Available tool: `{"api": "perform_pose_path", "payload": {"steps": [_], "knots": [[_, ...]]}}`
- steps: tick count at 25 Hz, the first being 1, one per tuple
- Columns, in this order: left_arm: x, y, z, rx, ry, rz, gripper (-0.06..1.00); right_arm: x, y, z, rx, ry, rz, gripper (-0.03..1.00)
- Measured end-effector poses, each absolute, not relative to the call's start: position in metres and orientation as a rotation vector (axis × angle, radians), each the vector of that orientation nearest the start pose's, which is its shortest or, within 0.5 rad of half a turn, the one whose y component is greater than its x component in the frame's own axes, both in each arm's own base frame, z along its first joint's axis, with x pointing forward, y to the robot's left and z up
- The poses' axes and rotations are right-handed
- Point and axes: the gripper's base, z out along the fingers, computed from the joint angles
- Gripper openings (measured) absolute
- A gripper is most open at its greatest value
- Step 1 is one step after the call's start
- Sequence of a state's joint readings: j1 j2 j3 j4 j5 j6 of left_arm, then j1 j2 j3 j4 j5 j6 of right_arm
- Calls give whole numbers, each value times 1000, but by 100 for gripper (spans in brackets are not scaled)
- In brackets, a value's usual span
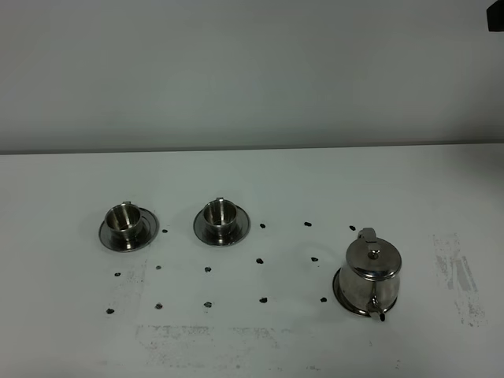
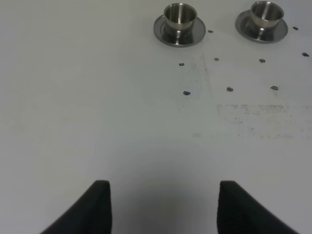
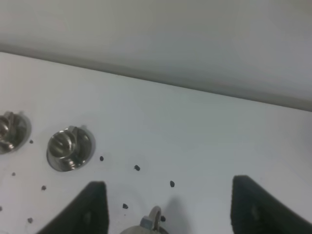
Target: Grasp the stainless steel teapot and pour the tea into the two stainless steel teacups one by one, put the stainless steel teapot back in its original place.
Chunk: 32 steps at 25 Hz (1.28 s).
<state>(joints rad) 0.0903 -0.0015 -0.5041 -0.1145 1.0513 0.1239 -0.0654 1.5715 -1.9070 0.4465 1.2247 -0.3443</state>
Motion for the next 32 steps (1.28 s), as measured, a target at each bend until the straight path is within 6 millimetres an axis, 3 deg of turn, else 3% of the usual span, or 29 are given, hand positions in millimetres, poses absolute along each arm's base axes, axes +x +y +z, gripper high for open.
{"api": "perform_pose_path", "payload": {"steps": [4,8,13,17,23,32], "knots": [[-5,-10,280,35,2019,-3,54,321,21,470,-350,2255,385,55],[-5,-10,280,35,2019,-3,54,326,46,462,-444,2272,417,55],[-5,-9,280,35,2024,-4,54,344,87,433,-569,2364,381,55],[-5,-9,280,35,2024,-4,54,362,104,403,-580,2466,259,55],[-5,-9,280,35,2024,-4,54,392,108,368,-525,2519,139,55],[-4,-9,280,35,2025,-4,54,431,111,295,-536,2658,32,55]]}}
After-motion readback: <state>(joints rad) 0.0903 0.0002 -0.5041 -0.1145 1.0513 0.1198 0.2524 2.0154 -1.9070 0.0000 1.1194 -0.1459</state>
